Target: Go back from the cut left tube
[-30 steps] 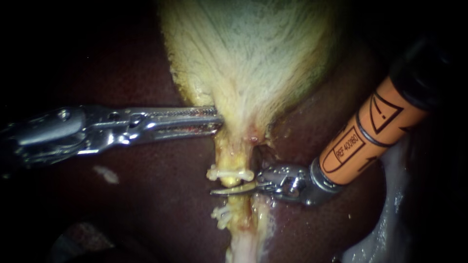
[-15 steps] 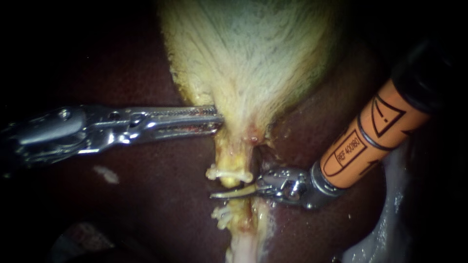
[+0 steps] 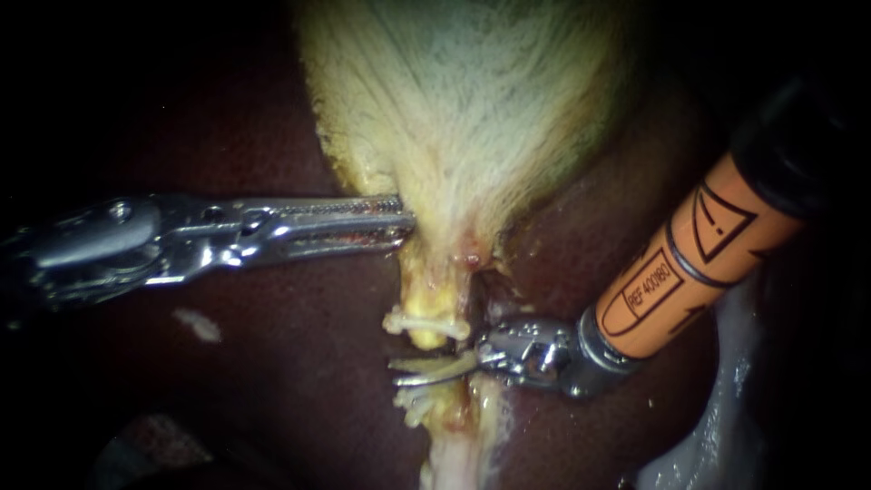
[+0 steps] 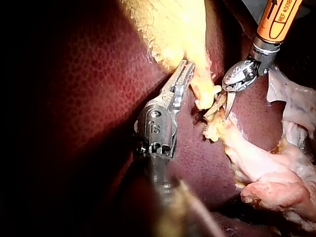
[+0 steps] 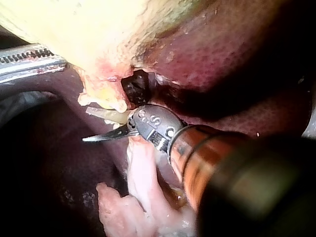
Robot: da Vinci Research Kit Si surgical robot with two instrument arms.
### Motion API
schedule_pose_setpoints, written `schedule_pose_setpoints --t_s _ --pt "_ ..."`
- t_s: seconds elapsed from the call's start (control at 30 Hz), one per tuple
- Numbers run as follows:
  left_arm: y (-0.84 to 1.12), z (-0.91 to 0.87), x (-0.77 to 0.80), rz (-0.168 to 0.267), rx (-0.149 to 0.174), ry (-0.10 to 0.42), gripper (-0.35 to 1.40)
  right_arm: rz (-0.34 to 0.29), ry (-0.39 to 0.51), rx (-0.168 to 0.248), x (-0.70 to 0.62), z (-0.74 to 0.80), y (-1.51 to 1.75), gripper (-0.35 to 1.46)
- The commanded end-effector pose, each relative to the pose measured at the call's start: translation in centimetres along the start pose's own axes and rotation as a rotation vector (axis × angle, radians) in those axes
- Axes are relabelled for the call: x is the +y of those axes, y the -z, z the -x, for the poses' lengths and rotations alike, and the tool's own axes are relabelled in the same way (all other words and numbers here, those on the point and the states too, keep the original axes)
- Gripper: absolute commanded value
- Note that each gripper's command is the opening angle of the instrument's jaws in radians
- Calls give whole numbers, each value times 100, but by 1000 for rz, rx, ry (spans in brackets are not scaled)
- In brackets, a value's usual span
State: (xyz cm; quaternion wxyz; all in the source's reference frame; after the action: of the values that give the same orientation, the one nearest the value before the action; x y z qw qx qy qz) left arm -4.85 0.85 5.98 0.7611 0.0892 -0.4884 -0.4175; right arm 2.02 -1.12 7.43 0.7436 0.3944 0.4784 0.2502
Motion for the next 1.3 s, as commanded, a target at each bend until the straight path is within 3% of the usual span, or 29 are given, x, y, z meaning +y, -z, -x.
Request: schedule_pose_setpoints --t_s 0.03,0.2,0.37,0.6,0.73,0.93,1.13,1.3 --pt "0 0 0 0 0 0 5 0 0 0 0 0 0 74" --pt "0 0 1 0 0 0 5 0 0 0 -3 1 0 79" --pt "0 -1 2 -1 0 0 5 -6 6 -2 -18 -3 0 116" --pt "1 -2 4 -1 0 0 5 -20 42 -5 -53 -16 27 105" --pt "0 -3 4 0 0 -1 5 41 108 22 -59 -26 58 118" --pt "-1 -5 5 0 0 -2 5 186 241 54 -53 -38 103 141" --pt "-1 -5 5 0 0 -2 5 325 404 42 -47 -42 135 143" --pt "-1 -5 5 0 0 -2 5 388 481 22 -47 -46 158 143"
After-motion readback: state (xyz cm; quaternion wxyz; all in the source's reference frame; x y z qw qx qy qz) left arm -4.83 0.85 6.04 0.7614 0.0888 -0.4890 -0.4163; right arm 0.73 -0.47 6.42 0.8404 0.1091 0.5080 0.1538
